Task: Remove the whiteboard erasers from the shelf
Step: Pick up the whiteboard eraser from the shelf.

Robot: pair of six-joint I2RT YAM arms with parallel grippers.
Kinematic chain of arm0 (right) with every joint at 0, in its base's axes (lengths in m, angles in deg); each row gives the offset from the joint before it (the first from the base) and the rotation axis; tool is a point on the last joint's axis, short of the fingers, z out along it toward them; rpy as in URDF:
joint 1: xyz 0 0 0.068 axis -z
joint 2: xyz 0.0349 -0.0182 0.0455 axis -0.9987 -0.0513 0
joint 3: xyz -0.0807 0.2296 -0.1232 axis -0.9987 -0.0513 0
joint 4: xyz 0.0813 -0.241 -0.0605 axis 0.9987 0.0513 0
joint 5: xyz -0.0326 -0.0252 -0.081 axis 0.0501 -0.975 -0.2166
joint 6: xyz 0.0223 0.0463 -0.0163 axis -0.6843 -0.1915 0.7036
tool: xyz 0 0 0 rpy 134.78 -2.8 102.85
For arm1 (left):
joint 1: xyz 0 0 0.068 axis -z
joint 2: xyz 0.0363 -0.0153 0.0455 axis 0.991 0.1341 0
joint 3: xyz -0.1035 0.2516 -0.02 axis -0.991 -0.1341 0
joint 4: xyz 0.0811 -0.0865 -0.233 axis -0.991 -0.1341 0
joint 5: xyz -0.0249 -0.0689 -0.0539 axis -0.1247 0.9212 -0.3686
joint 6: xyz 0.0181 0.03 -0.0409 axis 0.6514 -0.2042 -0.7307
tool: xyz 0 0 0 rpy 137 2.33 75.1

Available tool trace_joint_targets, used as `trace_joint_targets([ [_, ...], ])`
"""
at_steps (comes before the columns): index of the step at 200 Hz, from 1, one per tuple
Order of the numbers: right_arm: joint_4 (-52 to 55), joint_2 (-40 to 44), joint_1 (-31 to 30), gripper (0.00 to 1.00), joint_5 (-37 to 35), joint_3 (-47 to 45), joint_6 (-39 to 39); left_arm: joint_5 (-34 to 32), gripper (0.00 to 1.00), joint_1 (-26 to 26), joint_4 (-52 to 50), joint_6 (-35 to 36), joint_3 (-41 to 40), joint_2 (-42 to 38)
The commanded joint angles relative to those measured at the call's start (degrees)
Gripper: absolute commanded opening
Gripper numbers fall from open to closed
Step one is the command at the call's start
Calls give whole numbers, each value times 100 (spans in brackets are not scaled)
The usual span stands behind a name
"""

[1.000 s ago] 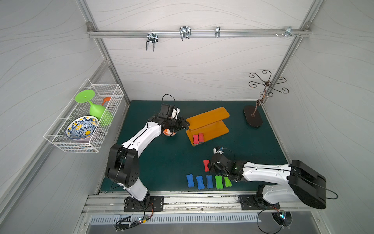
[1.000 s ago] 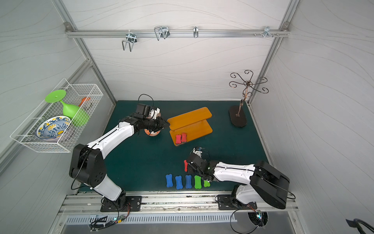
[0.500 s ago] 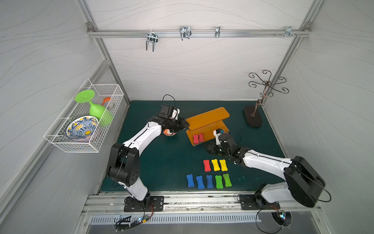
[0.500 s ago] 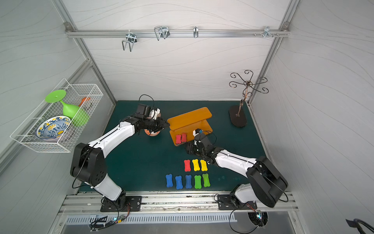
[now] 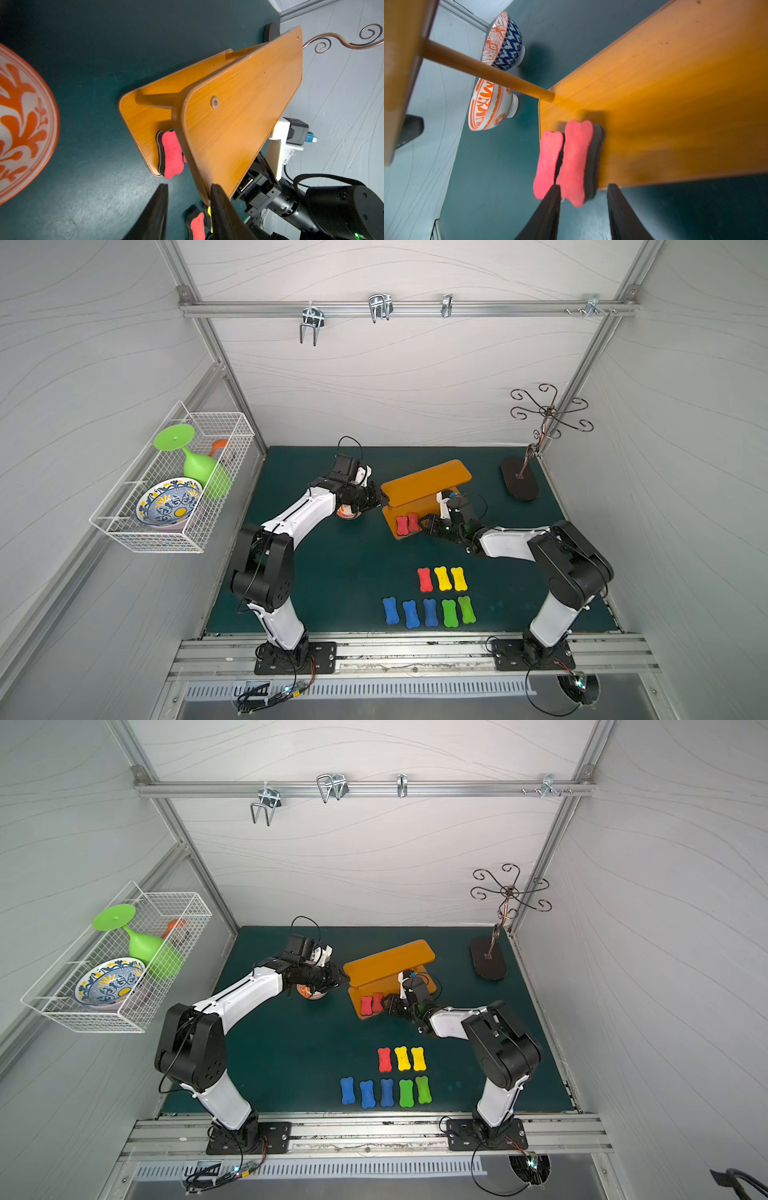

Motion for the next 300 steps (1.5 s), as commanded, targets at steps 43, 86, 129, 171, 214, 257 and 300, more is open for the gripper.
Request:
trace_joint_targets([
  [43, -448, -606, 12, 41, 148, 359, -175, 66, 37, 6, 86, 35, 213, 149],
  [86, -449, -829, 11, 32, 137, 342, -142, 61, 37, 6, 62, 59, 218, 136],
  [129, -198, -807, -4, 1, -4, 368, 12, 22, 37, -7, 37, 72, 205, 102],
  [171, 173, -509, -43, 0, -199, 431, 100, -62, 42, -20, 35, 94, 152, 23],
  [214, 464, 64, -49, 0, -366, 400, 54, -130, 45, -20, 37, 121, 106, -90],
  [257, 781, 949, -255, 0, -487, -34, -272, -129, 46, -85, 104, 63, 92, -157],
  [300, 1607, 2341, -1396, 0, -1338, -1039, -1002, -154, 46, -176, 144, 41, -3, -354],
])
